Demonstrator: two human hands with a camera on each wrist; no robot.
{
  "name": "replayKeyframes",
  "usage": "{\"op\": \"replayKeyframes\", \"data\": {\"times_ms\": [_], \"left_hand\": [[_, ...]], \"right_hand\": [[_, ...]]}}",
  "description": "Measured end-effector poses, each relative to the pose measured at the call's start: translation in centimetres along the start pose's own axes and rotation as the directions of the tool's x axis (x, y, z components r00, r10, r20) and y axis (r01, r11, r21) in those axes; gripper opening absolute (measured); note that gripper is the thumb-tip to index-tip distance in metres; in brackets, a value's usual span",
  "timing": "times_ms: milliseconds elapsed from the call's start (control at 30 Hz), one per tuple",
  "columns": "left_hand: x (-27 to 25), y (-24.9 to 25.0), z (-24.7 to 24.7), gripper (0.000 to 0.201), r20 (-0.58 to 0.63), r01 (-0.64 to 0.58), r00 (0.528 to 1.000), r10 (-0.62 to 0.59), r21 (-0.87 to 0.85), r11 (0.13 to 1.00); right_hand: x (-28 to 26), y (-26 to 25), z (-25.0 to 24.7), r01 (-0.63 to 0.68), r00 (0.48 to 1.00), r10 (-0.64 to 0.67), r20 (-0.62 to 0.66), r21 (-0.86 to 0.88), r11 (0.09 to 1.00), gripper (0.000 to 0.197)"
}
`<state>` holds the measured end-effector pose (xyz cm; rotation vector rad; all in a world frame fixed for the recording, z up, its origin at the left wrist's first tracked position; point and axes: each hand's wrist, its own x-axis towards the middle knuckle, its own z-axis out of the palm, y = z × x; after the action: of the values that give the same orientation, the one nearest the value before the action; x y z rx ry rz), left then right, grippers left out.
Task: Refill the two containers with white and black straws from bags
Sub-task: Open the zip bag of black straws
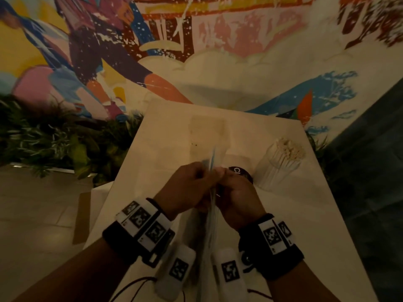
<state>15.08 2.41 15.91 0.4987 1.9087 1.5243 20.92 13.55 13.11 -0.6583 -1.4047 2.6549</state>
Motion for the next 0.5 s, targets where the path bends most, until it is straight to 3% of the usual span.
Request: {"op": "replayKeyframes", "data": {"times_ms": [67,133,200,267,300,333,400,500], "left_hand": [[0.3,-0.8,-0.2,0.03,0.004,-0.058,0.998,0.059,-0.088,0.994],[0.5,-1.8,-0.8,0.026,0.034,-0.056,0.997,0.068,-0.286,0.956],[0.8,-3.1,-1.6,0.021,0.016,-0.023,0.999,0.04,-0.584,0.811],[1.3,-4.2,-2.6,0.027,-0.07,-0.021,0.996,-0.057,-0.791,0.612],[1.4,-4.6,-3.1,0.024,-0.113,-0.036,0.988,-0.102,-0.824,0.565],[1.5,-4.9,-3.5,0.021,-0.134,-0.044,0.983,-0.124,-0.832,0.553],[1.3,-5.1,-3.7,0.025,-0.161,-0.036,0.976,-0.146,-0.783,0.621],[0.6,-4.3,-3.4,0.025,-0.213,-0.063,0.971,-0.11,-0.668,0.741]], "right_hand": [[0.2,0.2,0.2,-0.028,1.0,0.028,-0.009,0.007,1.0,0.036],[0.4,0.6,0.1,-0.059,0.998,0.06,-0.01,0.082,0.995,0.048],[0.7,0.7,-0.1,-0.049,0.996,0.066,-0.067,0.224,0.973,0.058],[1.0,0.5,-0.7,-0.018,0.986,0.077,-0.146,0.369,0.929,0.03],[1.0,0.5,-1.0,-0.005,0.979,0.081,-0.185,0.378,0.926,0.018],[0.7,0.3,-1.0,0.001,0.974,0.071,-0.213,0.321,0.947,0.021],[-0.1,0.1,-0.6,-0.024,0.979,0.036,-0.202,0.065,0.998,0.025],[-1.6,-0.4,0.5,-0.108,0.99,0.067,-0.12,-0.369,0.923,0.047]]}}
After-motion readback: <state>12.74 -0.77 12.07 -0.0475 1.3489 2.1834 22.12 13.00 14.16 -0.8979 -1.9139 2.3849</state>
